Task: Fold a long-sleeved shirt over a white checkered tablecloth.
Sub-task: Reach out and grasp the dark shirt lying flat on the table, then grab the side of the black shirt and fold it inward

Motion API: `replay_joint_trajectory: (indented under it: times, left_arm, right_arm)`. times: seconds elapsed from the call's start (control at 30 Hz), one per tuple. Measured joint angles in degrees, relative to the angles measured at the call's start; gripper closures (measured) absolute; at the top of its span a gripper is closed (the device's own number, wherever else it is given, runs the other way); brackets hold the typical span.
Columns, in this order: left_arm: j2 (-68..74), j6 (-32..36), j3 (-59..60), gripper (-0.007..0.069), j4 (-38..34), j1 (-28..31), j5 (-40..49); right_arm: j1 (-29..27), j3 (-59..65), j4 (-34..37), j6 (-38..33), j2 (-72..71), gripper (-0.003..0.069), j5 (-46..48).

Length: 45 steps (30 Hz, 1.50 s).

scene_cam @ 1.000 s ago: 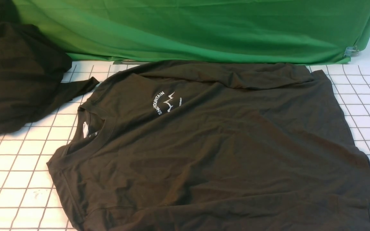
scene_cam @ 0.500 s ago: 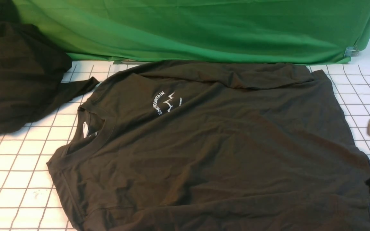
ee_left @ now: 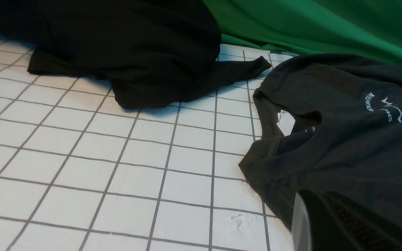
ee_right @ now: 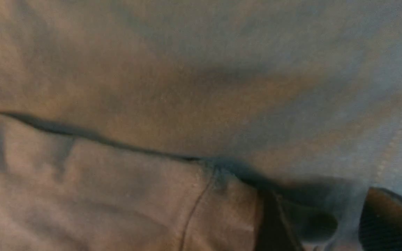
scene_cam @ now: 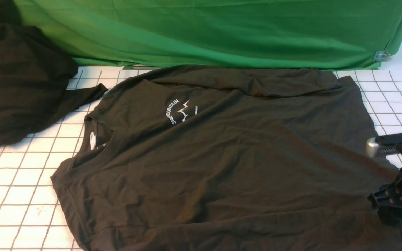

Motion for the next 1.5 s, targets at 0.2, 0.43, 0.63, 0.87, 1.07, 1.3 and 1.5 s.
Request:
replay_joint_trajectory:
  times: [0.2,0.43,0.63,0.87,1.07,1.3,1.5]
  left_arm:
    - [0.00,0.00,0.00,0.0602,0.00,0.00,0.00]
    - [0.00,-0.06,0.00,0.0602,0.00,0.00,0.00]
    - [0.00,-0.06,0.00,0.0602,0.00,0.00,0.00]
    - [0.00,-0.06,0.00,0.0602,0.00,0.00,0.00]
    - [0.00,-0.06,0.00,0.0602,0.00,0.00,0.00]
    - [0.00,0.03,0.00,0.0602,0.00,0.00,0.00]
    - [0.00,-0.02,0.00,0.0602,0.00,0.00,0.00]
  right_arm:
    - [0.00,0.00,0.00,-0.96,1.52,0.0342,-0.27]
    - [0.00,-0.57,-0.38,-1.06,2.57,0.0345,-0.03]
    - [0.05,-0.62,0.51,-1.12,2.57,0.0548,0.62]
    - [0.05,-3.32,-0.66,-1.12,-0.40,0.0626,7.03]
    - [0.05,-12.39,-1.04,-1.12,-6.01,0.0627,11.89]
    - [0.05,-28.10,-1.16,-1.12,-4.75,0.0627,12.98]
    - [0.05,-40.74,-1.23,-1.12,3.77,0.0621,13.06]
